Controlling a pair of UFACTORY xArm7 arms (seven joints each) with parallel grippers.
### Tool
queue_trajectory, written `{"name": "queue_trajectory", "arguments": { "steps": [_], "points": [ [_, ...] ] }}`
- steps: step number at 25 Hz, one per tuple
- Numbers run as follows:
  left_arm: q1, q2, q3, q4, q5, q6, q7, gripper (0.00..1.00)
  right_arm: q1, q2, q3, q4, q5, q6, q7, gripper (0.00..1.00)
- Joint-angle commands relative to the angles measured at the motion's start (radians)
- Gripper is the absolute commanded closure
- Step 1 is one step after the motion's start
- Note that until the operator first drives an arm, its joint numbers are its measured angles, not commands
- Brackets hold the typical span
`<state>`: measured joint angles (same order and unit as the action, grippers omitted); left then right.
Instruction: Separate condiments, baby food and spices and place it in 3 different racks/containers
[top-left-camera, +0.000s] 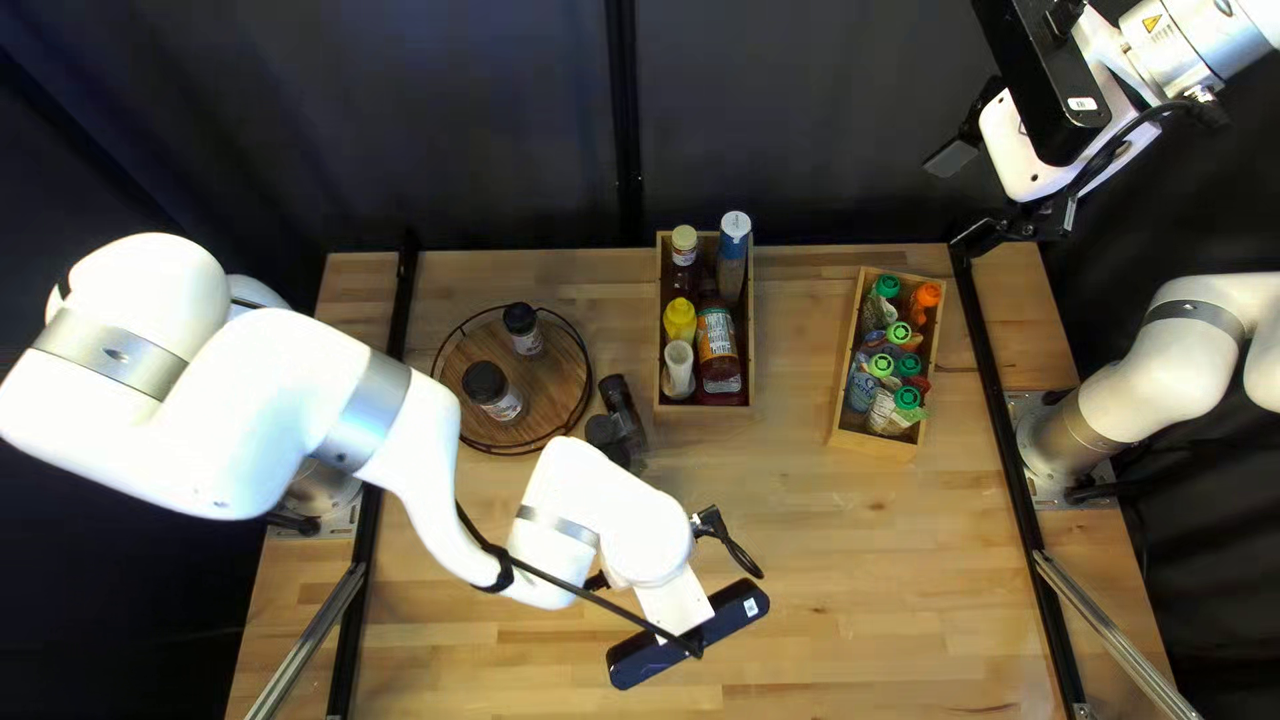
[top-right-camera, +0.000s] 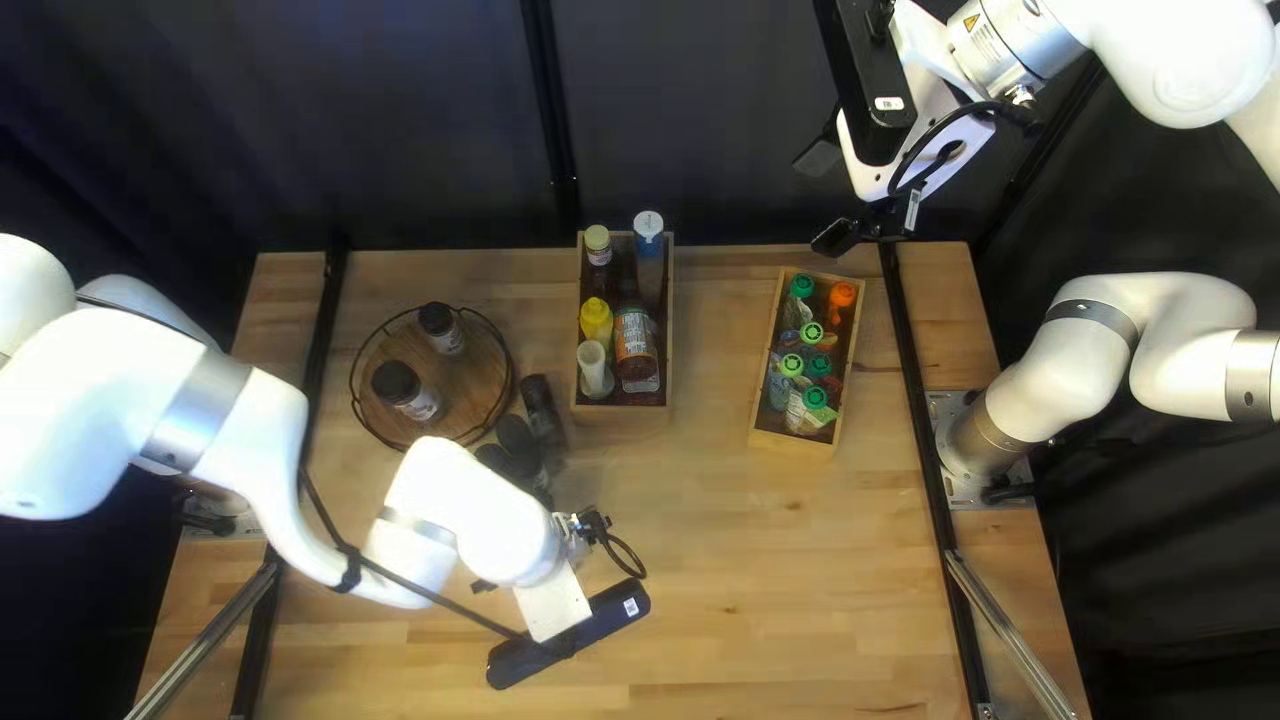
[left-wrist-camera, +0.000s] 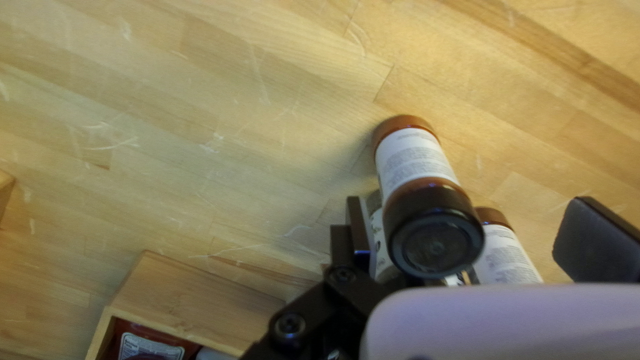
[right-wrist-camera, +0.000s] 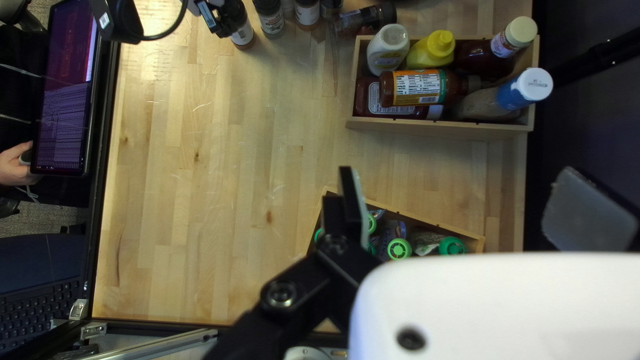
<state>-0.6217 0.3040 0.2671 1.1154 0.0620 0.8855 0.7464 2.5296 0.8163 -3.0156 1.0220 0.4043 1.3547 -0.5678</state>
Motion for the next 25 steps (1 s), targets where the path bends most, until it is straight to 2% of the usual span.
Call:
{"name": "queue_trajectory", "arguments": {
  "steps": [1,8,18,20,25],
  "points": [
    [0.005,0.010,0.006,-0.001,0.009,0.002,0.004,1.00,0.000,0.000,0.000,0.000,0.000,0.000,0.000,0.00],
    [0.004,0.000,0.011,0.000,0.022,0.030,0.008,1.00,0.000,0.000,0.000,0.000,0.000,0.000,0.000,0.00],
    [-0.028,-0.010,-0.034,0.237,-0.035,0.305,0.020,1.00,0.000,0.000,0.000,0.000,0.000,0.000,0.000,0.00],
    [-0.029,-0.036,-0.031,0.251,-0.034,0.344,0.012,1.00,0.000,0.000,0.000,0.000,0.000,0.000,0.000,0.00],
    [-0.035,-0.196,-0.012,0.218,0.027,0.444,-0.094,1.00,0.000,0.000,0.000,0.000,0.000,0.000,0.000,0.00]
  ]
}}
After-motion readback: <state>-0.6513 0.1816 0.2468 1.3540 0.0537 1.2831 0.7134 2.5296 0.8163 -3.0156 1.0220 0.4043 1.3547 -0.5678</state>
